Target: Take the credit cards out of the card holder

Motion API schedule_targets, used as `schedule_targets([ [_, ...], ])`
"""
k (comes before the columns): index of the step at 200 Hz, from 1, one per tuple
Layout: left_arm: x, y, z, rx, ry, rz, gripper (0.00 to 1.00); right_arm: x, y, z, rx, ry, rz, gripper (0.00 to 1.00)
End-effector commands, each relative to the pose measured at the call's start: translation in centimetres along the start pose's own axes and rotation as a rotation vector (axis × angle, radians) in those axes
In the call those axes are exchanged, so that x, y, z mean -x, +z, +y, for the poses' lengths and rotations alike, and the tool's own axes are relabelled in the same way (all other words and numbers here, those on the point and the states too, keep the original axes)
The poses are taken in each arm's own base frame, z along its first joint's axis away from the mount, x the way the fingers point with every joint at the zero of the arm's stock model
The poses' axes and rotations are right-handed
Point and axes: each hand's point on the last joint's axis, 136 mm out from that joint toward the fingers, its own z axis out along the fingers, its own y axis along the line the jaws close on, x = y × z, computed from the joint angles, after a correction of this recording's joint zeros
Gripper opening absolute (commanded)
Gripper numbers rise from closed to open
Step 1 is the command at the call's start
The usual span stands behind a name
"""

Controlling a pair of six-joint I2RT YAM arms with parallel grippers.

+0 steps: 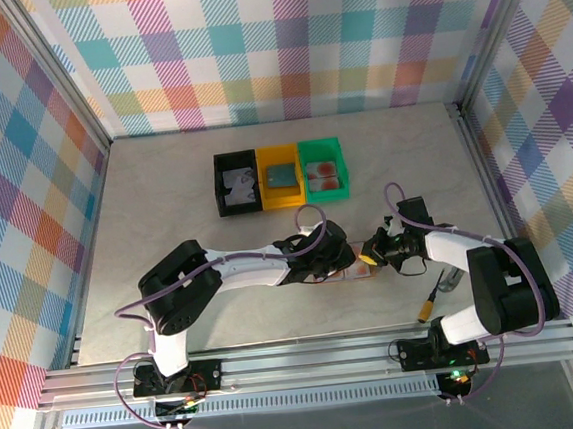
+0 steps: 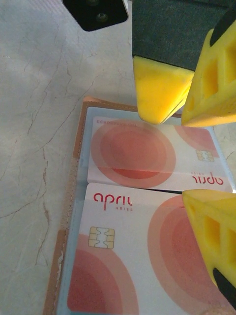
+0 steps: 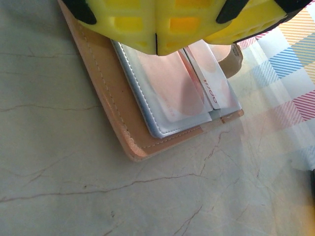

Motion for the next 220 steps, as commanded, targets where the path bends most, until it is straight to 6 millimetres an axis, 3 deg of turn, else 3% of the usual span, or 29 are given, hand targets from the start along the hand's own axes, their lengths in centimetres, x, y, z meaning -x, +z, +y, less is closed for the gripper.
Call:
schedule_targets([
  [1,-0.2,0.1,-2.0,-0.053,0.026,0.009,0.38,0.0,0.2,-0.4,0.003,0.019,0.003,0.0],
  [41,-0.3,0.4,-2.3,-0.052,0.045,0.01,0.37,-0.1,0.2,-0.7,-0.005,0.024,0.005,0.0],
  [58,-0.3,0.5,-2.2,-0.047,0.054,0.011,0.3,-0.1,0.2,-0.7,-0.004,0.024,0.006,0.0],
  [220,-1.1,1.4,1.1,0.051,0.074,0.033,0.26,-0.2,0.1,-0.9,-0.016,0.022,0.005,0.0],
])
